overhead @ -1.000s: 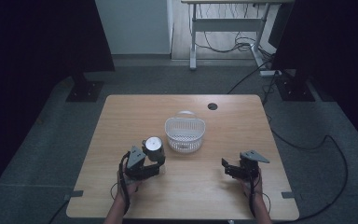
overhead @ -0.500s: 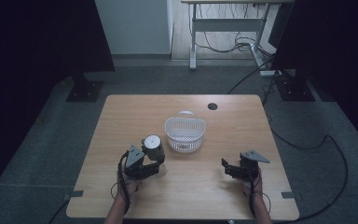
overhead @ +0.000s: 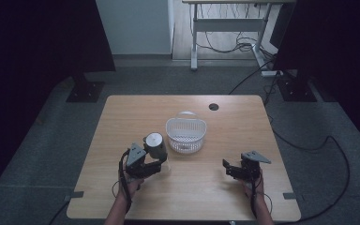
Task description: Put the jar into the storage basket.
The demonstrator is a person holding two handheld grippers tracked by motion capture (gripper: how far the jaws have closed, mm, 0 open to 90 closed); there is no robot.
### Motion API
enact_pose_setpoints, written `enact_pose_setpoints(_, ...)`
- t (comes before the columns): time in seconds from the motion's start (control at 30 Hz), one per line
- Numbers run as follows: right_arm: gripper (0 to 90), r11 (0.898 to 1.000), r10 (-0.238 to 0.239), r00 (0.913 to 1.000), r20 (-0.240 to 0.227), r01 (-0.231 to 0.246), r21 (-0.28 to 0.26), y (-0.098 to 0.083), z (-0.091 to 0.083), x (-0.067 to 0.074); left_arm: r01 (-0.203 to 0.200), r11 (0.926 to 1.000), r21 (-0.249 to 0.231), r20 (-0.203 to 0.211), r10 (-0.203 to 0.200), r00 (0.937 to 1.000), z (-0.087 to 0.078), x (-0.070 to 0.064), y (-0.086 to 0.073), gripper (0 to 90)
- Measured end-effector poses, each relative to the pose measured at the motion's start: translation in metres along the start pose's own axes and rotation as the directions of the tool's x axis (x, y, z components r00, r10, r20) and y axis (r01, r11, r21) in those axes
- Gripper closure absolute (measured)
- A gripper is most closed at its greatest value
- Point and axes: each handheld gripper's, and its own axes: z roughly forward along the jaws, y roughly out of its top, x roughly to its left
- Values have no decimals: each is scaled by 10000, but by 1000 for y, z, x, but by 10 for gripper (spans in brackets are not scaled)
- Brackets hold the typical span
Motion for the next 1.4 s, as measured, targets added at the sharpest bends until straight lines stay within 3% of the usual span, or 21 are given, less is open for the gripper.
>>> enact_pose_setpoints(0.37,93,10000,5,10000,-39,-5,26,0,0,0,-47,9998,-206,1,47,10000,-5,-2,11,305)
enact_pose_setpoints(0.7,88,10000,60,10000,-32,-60,23,0,0,-1,-253,9983,-525,92,258,9996,-8,-6,32,305)
enact_pose_setpoints(1.4,85,9999,65,10000,-51,-64,77,0,1,-1,-501,9952,-841,83,510,9987,-2,-15,63,305)
